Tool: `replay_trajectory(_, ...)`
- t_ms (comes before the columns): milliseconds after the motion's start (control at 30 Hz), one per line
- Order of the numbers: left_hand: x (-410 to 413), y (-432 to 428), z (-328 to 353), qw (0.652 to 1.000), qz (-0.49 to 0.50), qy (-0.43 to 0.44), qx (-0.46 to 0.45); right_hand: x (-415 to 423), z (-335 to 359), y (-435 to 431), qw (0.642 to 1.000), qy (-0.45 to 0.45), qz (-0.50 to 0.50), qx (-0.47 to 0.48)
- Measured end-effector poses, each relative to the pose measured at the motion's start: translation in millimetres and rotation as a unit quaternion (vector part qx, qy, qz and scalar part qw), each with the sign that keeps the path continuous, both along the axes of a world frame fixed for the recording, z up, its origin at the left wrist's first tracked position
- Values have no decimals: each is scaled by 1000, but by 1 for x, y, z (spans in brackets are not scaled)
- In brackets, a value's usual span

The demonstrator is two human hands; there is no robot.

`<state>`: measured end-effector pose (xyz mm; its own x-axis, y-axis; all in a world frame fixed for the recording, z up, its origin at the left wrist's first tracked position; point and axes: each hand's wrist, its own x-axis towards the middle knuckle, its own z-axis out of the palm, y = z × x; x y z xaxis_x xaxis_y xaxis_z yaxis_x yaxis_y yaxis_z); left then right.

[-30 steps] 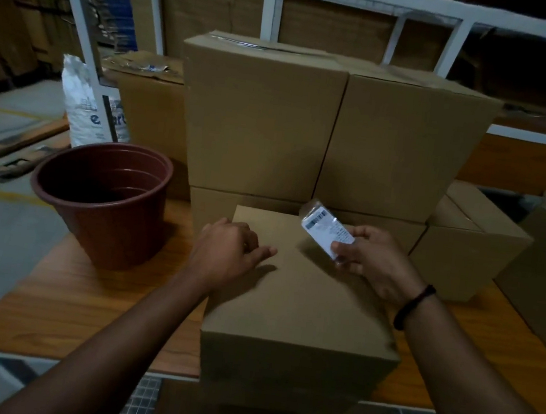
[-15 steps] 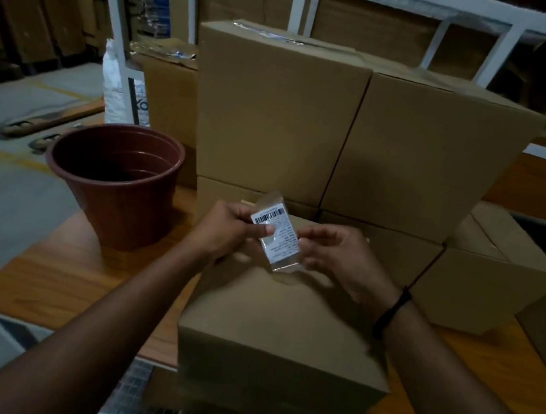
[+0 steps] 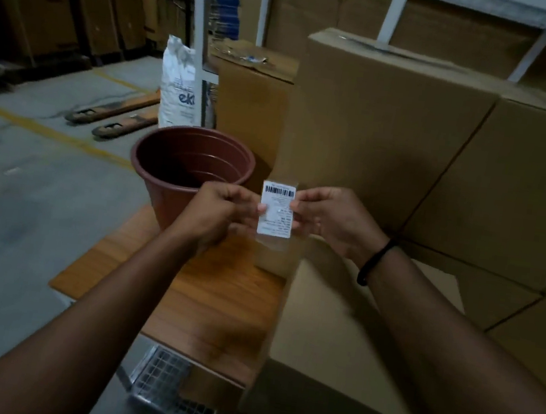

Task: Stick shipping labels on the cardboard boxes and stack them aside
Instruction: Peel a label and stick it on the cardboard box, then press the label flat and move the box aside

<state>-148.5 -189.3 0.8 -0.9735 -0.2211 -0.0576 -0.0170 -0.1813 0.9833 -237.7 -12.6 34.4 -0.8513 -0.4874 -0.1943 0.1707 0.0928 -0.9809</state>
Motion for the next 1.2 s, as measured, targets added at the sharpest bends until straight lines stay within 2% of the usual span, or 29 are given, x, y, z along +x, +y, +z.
replay_trajectory(33,-1,-20,-1,999,28,25,-28,-4,-1,-17,1000,-11,-4,-11)
replay_trajectory(67,-5,-43,-5,991,65,49,-108,-8,-1,-33,999,-19,-16,-22)
replay_trajectory(100,-8,-68,-12,966,105,63,-227,-13,-1,-50,999,-23,-31,-32)
replay_trajectory(167,-12,-116,-28,885,159,42,-436,-24,-3,-85,997,-17,-55,-46)
replay_trajectory(233,-13,-153,-47,834,143,5,-534,-35,-8,-119,996,-10,-69,-47)
replay_trajectory(300,-12,-176,-65,802,107,1,-588,-43,-14,-151,995,-10,-88,-43)
replay_trajectory(400,-12,-190,-81,790,96,42,-604,-52,-22,-190,992,-21,-120,-26)
replay_trajectory(533,-14,-190,-89,793,110,88,-593,-65,-35,-224,989,-68,-135,2)
replay_trajectory(667,-15,-194,-94,790,104,103,-595,-74,-46,-234,989,-49,-135,34)
replay_trajectory(800,-16,-193,-96,794,100,103,-591,-71,-46,-228,986,-82,-143,19)
replay_trajectory(933,-23,-184,-94,794,103,81,-594,-57,-24,-195,988,-54,-142,20)
replay_trajectory(1100,-26,-146,-89,781,119,136,-598,-25,-4,-120,986,12,-156,55)
replay_trajectory(1200,-18,-91,-83,824,42,184,-535,-8,-8,-64,980,52,-185,57)
